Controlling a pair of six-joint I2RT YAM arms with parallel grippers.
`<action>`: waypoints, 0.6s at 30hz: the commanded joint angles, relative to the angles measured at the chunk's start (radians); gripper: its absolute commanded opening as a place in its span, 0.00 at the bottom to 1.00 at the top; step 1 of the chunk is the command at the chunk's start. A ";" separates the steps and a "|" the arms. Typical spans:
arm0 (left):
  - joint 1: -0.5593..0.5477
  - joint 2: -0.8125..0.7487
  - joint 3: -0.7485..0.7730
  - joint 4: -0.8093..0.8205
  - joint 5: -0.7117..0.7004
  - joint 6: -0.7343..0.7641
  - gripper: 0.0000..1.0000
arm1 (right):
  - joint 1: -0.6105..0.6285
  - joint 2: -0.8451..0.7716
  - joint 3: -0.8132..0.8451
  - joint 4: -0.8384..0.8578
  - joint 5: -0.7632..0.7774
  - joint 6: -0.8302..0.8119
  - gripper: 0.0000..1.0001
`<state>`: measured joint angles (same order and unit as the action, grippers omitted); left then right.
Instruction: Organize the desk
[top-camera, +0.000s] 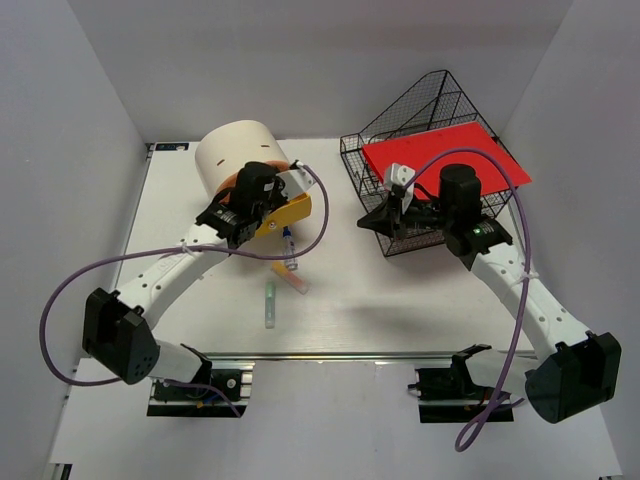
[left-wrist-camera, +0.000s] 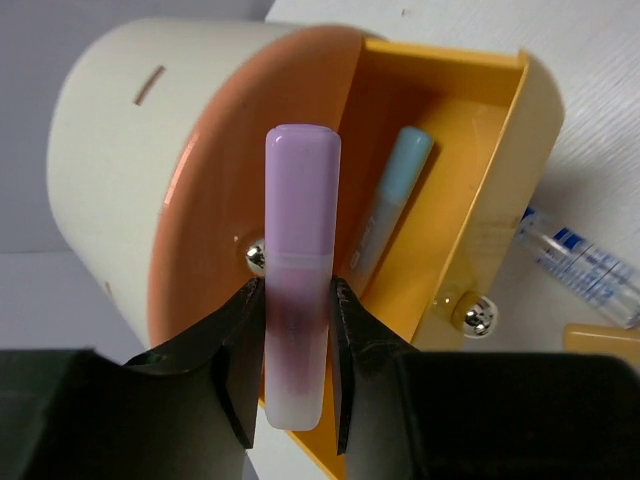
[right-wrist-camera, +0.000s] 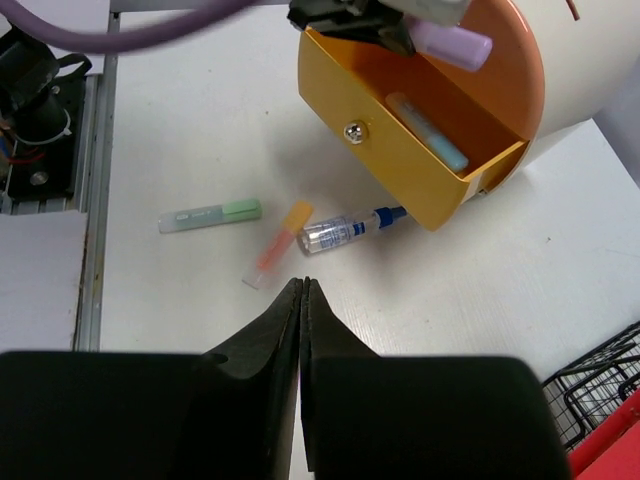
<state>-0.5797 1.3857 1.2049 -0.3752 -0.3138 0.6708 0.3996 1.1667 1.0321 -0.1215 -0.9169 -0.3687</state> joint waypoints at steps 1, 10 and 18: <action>0.021 -0.007 -0.021 0.057 0.018 0.039 0.00 | -0.015 -0.018 -0.004 0.048 -0.025 0.011 0.05; 0.041 -0.017 -0.019 0.042 0.013 0.023 0.58 | -0.021 -0.006 -0.006 0.049 -0.040 0.014 0.12; 0.017 -0.126 0.021 -0.011 0.127 -0.129 0.85 | -0.022 -0.001 -0.014 0.026 -0.065 -0.035 0.30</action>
<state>-0.5488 1.3426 1.1664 -0.3595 -0.2562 0.6338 0.3809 1.1667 1.0302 -0.1074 -0.9436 -0.3771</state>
